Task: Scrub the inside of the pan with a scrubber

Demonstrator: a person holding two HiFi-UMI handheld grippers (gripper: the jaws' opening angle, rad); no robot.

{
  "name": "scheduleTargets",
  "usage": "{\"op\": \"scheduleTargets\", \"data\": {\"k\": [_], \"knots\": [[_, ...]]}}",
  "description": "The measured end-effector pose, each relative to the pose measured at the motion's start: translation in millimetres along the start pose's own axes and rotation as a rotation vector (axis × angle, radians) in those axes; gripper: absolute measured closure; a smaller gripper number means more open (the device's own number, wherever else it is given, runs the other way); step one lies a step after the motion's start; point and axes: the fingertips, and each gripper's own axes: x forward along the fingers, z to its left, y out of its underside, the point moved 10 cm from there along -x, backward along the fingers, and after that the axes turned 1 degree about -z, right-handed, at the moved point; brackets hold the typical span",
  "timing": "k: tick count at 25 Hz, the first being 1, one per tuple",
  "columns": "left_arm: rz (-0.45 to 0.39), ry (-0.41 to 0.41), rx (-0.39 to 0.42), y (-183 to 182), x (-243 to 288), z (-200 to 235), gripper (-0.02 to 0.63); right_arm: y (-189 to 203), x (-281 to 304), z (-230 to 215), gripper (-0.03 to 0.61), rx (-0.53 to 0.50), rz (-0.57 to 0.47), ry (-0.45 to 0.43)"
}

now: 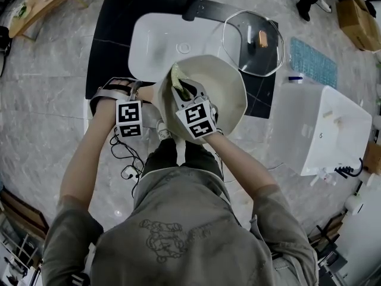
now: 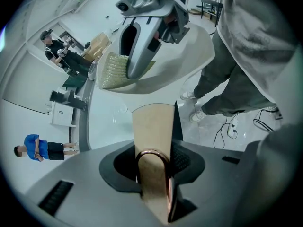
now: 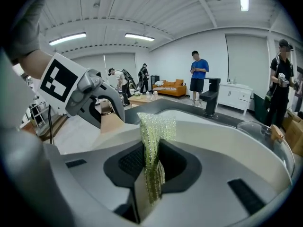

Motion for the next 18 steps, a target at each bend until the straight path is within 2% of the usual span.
{"op": "scheduleTargets", "data": {"k": [6, 11, 14, 18], "knots": [[0.015, -0.001, 0.000, -1, 0, 0, 0.471, 7, -3, 13, 0.492, 0.011, 0.063, -0.174], [0.019, -0.004, -0.013, -1, 0, 0, 0.471, 14, -14, 30, 0.492, -0.056, 0.138, -0.353], [0.023, -0.005, -0.018, -1, 1, 0, 0.471, 18, -24, 38, 0.492, -0.100, 0.176, -0.420], [0.030, -0.005, -0.019, -2, 0, 0, 0.471, 19, -40, 39, 0.492, -0.086, 0.239, -0.507]]}}
